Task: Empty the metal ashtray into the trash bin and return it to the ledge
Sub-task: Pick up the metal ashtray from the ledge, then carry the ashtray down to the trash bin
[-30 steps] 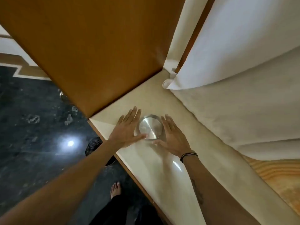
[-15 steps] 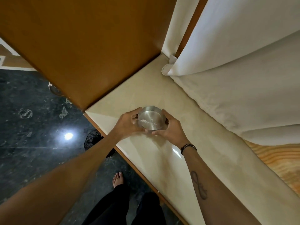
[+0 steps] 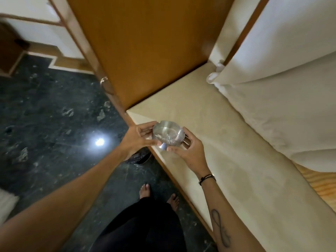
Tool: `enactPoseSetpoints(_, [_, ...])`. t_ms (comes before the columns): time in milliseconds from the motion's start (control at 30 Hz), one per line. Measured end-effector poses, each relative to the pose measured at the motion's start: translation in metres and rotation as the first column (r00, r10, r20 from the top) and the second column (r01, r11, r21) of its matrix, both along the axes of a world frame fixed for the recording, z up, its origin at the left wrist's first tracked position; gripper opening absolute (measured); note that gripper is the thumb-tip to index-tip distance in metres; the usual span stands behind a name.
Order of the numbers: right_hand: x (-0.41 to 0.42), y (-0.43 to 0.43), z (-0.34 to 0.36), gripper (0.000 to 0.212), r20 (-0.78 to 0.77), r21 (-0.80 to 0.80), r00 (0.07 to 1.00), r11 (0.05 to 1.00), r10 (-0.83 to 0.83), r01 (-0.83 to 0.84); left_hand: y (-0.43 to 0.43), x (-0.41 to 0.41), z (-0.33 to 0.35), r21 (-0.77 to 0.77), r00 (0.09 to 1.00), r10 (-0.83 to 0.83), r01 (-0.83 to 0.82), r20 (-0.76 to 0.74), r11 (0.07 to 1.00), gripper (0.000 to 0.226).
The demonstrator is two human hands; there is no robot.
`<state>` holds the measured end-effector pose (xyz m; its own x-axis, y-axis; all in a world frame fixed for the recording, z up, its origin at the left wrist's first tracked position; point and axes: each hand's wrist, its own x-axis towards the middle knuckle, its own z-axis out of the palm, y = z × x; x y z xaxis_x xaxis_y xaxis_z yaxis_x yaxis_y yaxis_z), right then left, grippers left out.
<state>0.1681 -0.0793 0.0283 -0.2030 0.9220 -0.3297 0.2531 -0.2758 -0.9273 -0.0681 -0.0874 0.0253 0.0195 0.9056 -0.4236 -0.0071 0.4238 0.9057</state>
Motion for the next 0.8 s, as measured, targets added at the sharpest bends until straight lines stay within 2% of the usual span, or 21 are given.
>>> enactPoseSetpoints(133, [-0.049, -0.029, 0.002, 0.093, -0.049, -0.001, 0.997, 0.998, 0.065, -0.065, -0.041, -0.05, 0.014, -0.015, 0.991, 0.132, -0.132, 0.012, 0.991, 0.082])
enactPoseSetpoints(200, [-0.069, -0.039, -0.006, 0.094, -0.069, -0.024, 0.993, 0.995, 0.098, -0.1, -0.053, -0.077, 0.012, -0.04, 0.981, 0.182, -0.18, 0.071, 0.983, 0.08])
enactPoseSetpoints(367, [-0.128, -0.067, -0.027, 0.083, -0.077, -0.054, 0.995, 0.996, 0.068, -0.072, -0.088, -0.139, -0.019, -0.129, 0.94, 0.264, -0.241, 0.217, 0.962, 0.06])
enactPoseSetpoints(500, [-0.168, -0.074, -0.061, 0.082, -0.047, -0.064, 0.998, 0.997, 0.05, -0.053, -0.101, -0.176, -0.077, -0.229, 0.898, 0.299, -0.232, 0.323, 0.945, 0.059])
enactPoseSetpoints(667, [-0.211, -0.075, -0.14, 0.086, 0.028, -0.053, 0.999, 0.998, 0.043, -0.041, -0.096, -0.22, -0.168, -0.324, 0.874, 0.306, -0.184, 0.377, 0.928, 0.063])
enactPoseSetpoints(800, [-0.235, -0.067, -0.214, 0.086, 0.031, -0.142, 0.999, 0.99, -0.023, 0.027, -0.079, -0.236, -0.24, -0.361, 0.861, 0.322, -0.177, 0.394, 0.916, 0.059])
